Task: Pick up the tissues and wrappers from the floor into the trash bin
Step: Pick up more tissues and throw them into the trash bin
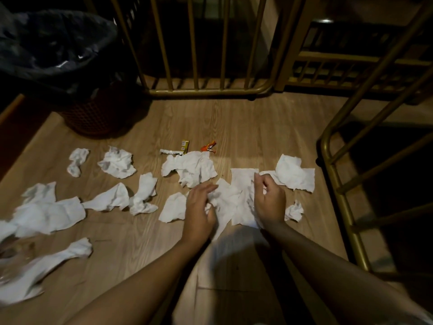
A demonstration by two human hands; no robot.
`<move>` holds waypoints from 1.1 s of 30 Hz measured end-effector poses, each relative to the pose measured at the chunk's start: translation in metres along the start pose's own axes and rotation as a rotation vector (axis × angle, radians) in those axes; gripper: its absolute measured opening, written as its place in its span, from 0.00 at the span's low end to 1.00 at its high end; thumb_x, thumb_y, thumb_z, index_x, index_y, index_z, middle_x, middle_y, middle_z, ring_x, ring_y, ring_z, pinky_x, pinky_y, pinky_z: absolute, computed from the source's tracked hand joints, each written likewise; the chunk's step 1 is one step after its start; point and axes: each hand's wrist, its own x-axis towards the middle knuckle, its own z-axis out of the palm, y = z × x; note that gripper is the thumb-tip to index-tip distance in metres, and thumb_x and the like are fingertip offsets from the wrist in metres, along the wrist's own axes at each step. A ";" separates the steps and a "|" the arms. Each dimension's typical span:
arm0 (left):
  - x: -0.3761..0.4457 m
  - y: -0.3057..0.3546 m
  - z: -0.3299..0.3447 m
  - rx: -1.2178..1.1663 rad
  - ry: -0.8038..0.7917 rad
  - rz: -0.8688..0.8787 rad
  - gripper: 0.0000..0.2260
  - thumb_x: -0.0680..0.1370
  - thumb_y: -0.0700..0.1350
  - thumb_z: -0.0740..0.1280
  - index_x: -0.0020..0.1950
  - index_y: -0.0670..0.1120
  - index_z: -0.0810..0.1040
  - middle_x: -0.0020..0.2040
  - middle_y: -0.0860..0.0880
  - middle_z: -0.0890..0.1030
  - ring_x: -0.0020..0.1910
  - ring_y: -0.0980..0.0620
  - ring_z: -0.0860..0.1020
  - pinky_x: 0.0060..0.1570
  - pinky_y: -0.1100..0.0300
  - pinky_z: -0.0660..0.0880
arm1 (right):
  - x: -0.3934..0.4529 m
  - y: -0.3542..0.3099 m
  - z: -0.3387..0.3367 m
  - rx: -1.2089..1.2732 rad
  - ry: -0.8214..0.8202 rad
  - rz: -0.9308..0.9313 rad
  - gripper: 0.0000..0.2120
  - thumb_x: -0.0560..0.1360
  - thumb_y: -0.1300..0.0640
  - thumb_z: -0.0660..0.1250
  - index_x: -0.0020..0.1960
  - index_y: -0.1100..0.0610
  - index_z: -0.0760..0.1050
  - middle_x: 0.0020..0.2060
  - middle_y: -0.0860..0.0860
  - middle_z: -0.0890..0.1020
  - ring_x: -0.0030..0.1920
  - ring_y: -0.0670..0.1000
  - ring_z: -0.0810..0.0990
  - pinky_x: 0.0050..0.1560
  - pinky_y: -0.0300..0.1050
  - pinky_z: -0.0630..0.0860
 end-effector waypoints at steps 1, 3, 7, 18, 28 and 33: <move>0.001 -0.003 0.005 0.049 -0.050 0.017 0.21 0.74 0.37 0.61 0.66 0.48 0.74 0.69 0.49 0.72 0.71 0.53 0.65 0.73 0.53 0.60 | -0.001 0.005 0.003 -0.101 -0.036 -0.027 0.11 0.80 0.49 0.60 0.45 0.54 0.75 0.39 0.50 0.79 0.40 0.46 0.77 0.40 0.41 0.72; 0.000 -0.007 0.015 0.181 -0.155 0.072 0.22 0.78 0.45 0.64 0.72 0.51 0.68 0.75 0.49 0.66 0.77 0.51 0.56 0.76 0.48 0.51 | -0.006 0.020 0.009 -0.312 -0.158 -0.086 0.14 0.77 0.46 0.61 0.57 0.52 0.75 0.56 0.52 0.77 0.58 0.53 0.75 0.58 0.48 0.71; -0.011 -0.022 0.023 0.362 -0.351 0.136 0.30 0.76 0.56 0.66 0.75 0.50 0.63 0.74 0.48 0.67 0.76 0.47 0.58 0.77 0.46 0.49 | -0.027 0.049 0.001 -0.531 -0.449 -0.267 0.35 0.72 0.31 0.60 0.73 0.48 0.63 0.77 0.49 0.56 0.77 0.52 0.51 0.74 0.50 0.43; -0.053 -0.034 -0.003 0.025 -0.219 0.261 0.11 0.77 0.53 0.66 0.53 0.48 0.80 0.49 0.51 0.79 0.48 0.57 0.75 0.50 0.66 0.71 | -0.062 0.063 -0.013 -0.380 -0.403 -0.486 0.12 0.77 0.47 0.65 0.52 0.54 0.80 0.45 0.50 0.84 0.49 0.47 0.78 0.62 0.46 0.67; -0.035 -0.052 -0.027 0.412 0.238 -0.243 0.07 0.74 0.49 0.69 0.52 0.54 0.80 0.72 0.46 0.68 0.77 0.43 0.54 0.71 0.33 0.42 | -0.045 0.018 0.005 -0.223 -0.377 -0.210 0.03 0.73 0.58 0.72 0.43 0.55 0.78 0.48 0.48 0.81 0.49 0.44 0.78 0.51 0.36 0.71; -0.060 -0.070 -0.031 0.260 0.125 -0.163 0.12 0.71 0.41 0.74 0.53 0.45 0.79 0.64 0.40 0.76 0.67 0.37 0.71 0.68 0.48 0.66 | -0.048 -0.002 0.016 -0.160 -0.445 -0.139 0.11 0.75 0.51 0.69 0.38 0.50 0.70 0.32 0.45 0.74 0.33 0.43 0.75 0.34 0.43 0.74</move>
